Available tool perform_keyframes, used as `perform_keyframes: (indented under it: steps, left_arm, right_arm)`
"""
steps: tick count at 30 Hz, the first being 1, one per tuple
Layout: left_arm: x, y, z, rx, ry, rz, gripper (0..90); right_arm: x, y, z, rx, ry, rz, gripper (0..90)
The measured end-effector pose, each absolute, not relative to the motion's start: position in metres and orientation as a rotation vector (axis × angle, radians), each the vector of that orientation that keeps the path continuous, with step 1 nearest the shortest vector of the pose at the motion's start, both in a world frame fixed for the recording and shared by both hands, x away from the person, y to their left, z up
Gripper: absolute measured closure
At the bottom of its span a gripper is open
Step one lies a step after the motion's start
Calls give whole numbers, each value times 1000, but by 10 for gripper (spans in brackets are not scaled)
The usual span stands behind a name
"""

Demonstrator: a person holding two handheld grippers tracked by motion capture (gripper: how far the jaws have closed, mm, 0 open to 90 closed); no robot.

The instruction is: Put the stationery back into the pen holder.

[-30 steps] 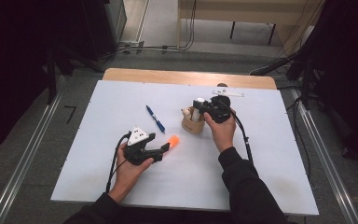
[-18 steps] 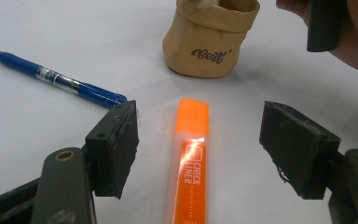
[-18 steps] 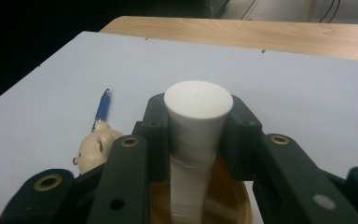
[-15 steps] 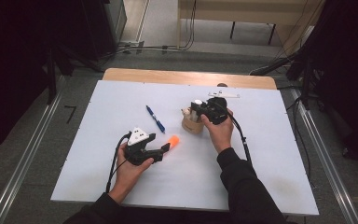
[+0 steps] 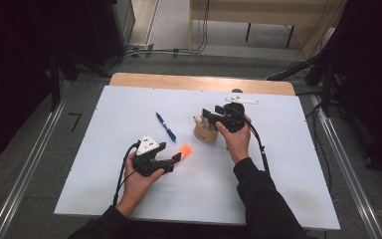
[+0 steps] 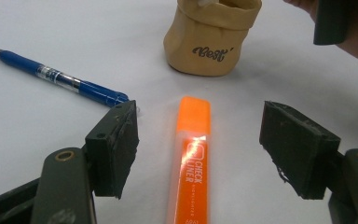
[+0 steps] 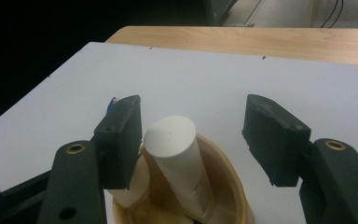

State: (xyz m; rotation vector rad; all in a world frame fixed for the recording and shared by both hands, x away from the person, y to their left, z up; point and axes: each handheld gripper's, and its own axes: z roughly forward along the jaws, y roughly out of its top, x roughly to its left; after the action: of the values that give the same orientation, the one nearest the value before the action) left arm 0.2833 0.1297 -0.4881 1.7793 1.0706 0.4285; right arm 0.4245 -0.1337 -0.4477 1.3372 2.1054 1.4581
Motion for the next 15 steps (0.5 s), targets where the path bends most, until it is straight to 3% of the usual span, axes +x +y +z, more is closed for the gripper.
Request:
perform_keyframes:
  steps: [15]
  left_arm:
    - [283, 128, -491, 1803, 1070, 455, 279]
  right_arm:
    - [415, -137, -437, 1301, 2095, 1489, 211]
